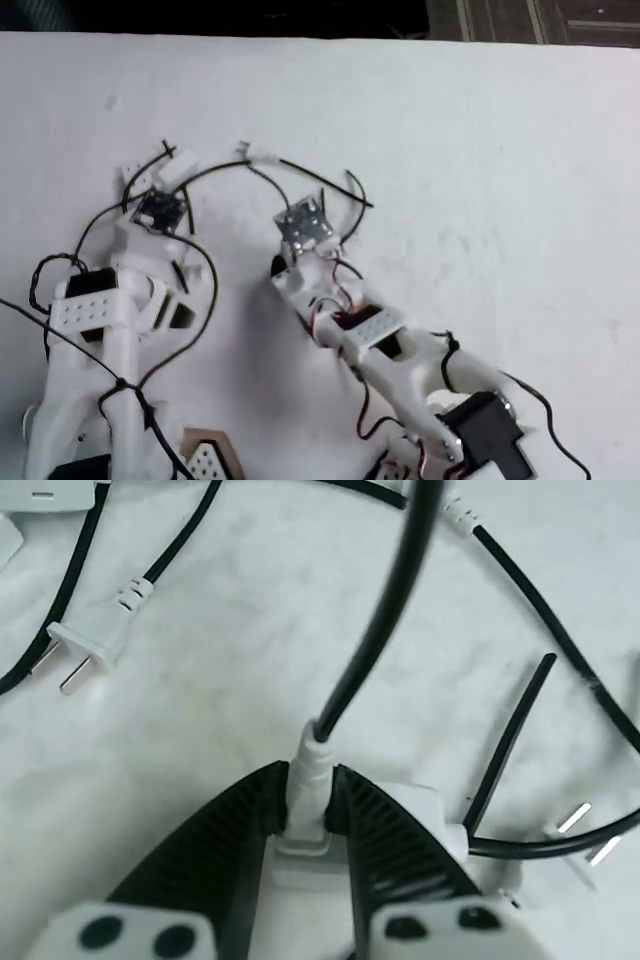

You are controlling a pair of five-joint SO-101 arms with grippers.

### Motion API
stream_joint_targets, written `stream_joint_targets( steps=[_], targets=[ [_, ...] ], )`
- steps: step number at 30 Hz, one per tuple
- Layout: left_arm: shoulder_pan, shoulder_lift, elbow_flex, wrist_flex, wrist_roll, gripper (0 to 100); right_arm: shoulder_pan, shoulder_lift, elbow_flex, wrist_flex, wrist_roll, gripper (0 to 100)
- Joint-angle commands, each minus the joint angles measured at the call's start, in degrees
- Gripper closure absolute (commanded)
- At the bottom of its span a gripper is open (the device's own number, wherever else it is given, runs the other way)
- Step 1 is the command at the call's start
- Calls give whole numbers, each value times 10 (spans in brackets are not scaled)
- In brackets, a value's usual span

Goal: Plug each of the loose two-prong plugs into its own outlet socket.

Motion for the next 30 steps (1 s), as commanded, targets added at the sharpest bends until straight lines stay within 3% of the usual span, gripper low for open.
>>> stream_joint_targets(
  steps=[1, 8, 12, 19, 30],
  targets=[
    [-5, -16, 1, -4, 4, 714, 7, -29, 6, 19, 20, 982],
    [-5, -17, 1, -4, 5, 714, 7, -33, -40, 153, 20, 982],
    [-5, -17, 1, -4, 5, 714, 7, -36, -42, 167, 26, 979],
    [-5, -17, 1, -4, 5, 714, 7, -40, -44, 164, 32, 790],
    [-5, -17, 1, -4, 4, 714, 7, -151, -42, 171, 4, 850]
  ],
)
